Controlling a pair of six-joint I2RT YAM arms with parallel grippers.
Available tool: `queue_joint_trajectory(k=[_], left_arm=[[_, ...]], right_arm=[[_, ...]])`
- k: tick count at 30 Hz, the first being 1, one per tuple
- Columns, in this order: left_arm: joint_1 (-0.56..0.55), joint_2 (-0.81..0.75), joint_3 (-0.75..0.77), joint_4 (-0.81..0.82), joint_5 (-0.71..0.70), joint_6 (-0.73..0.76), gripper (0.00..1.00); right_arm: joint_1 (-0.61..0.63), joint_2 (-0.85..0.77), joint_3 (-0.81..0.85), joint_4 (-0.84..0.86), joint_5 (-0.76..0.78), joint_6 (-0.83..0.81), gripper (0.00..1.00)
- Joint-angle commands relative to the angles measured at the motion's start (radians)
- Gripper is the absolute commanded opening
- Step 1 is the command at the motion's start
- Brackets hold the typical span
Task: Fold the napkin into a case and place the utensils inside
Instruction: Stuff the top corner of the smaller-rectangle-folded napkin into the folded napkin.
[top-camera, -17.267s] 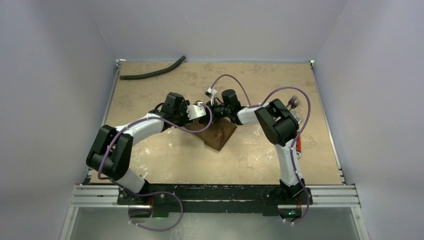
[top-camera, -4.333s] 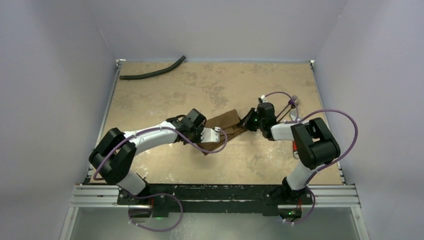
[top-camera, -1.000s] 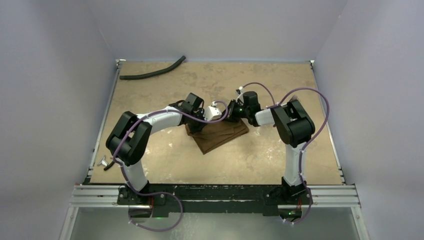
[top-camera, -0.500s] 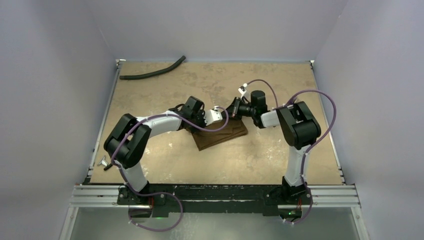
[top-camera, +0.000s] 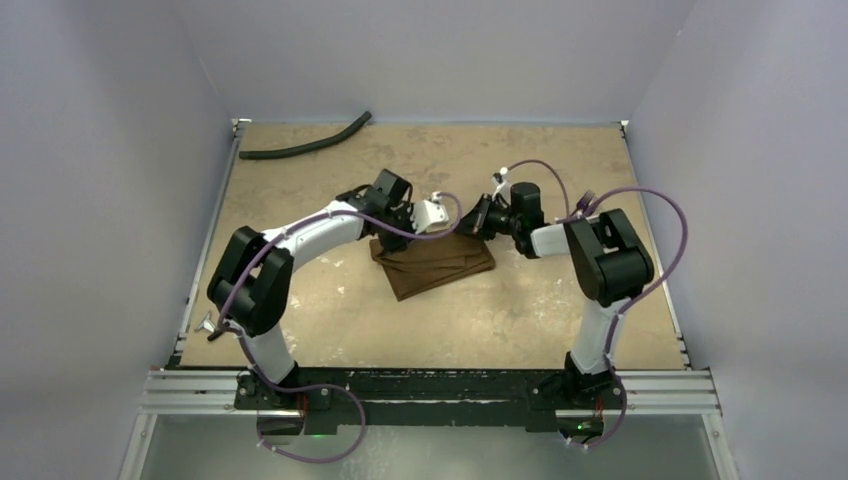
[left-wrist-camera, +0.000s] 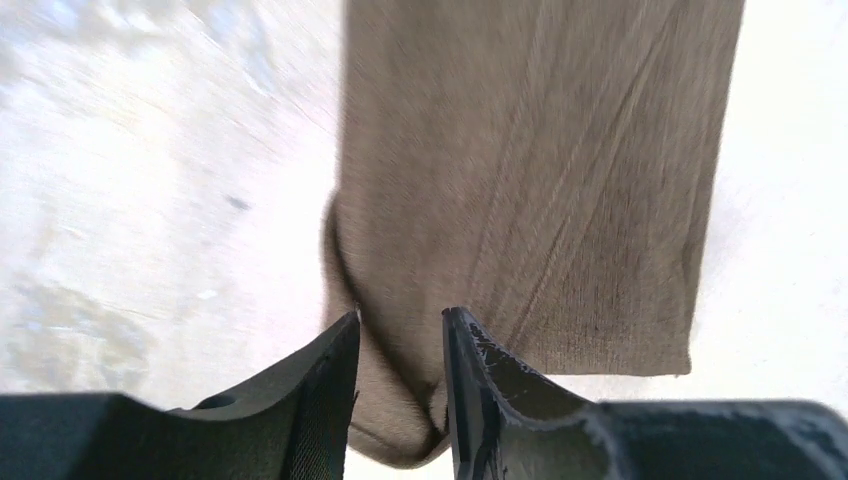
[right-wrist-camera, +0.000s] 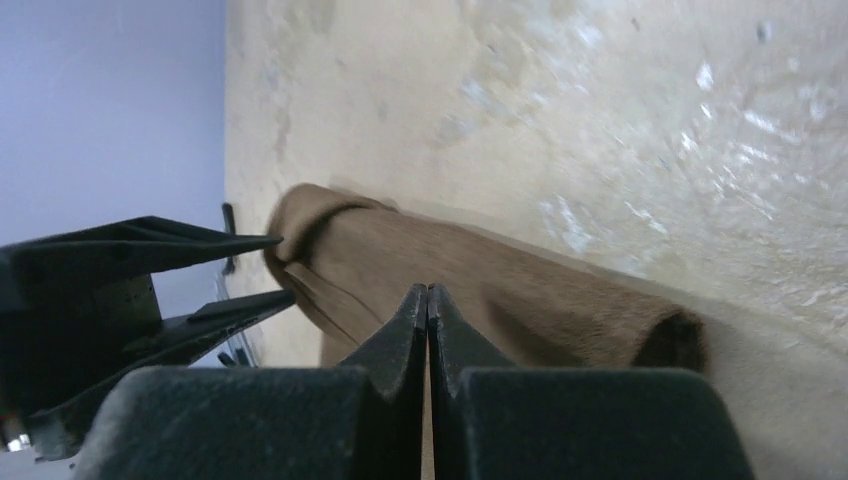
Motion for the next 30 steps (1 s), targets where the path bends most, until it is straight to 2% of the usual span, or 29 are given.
queue_joint_trajectory(k=[1,5,11,21,24,27,30], left_arm=[[0.018,-0.07,0.156,-0.158,0.099,-0.122,0.36],[0.032,-0.116,0.058,-0.043,-0.016,-0.146,0.35],[0.081,-0.147,-0.102,0.064,-0.084,-0.254,0.3],[0.089,-0.082,-0.169,0.131,-0.062,-0.264,0.29],[0.089,-0.067,-0.184,0.15,-0.059,-0.247,0.21],[0.089,-0.069,-0.233,0.175,-0.072,-0.203,0.03],[0.089,-0.091,-0.298,0.216,-0.093,-0.162,0.0]], right_arm=[[0.026,-0.154,0.03,-0.092,0.105,-0.07,0.0],[0.087,-0.146,0.078,-0.115,0.121,-0.065,0.0],[0.198,-0.056,0.143,-0.076,0.115,-0.01,0.0],[0.267,0.082,0.172,-0.018,0.093,0.055,0.0],[0.267,0.092,0.151,-0.012,0.095,0.061,0.0],[0.268,0.103,0.13,0.003,0.093,0.071,0.0],[0.269,0.103,0.112,0.031,0.081,0.083,0.0]])
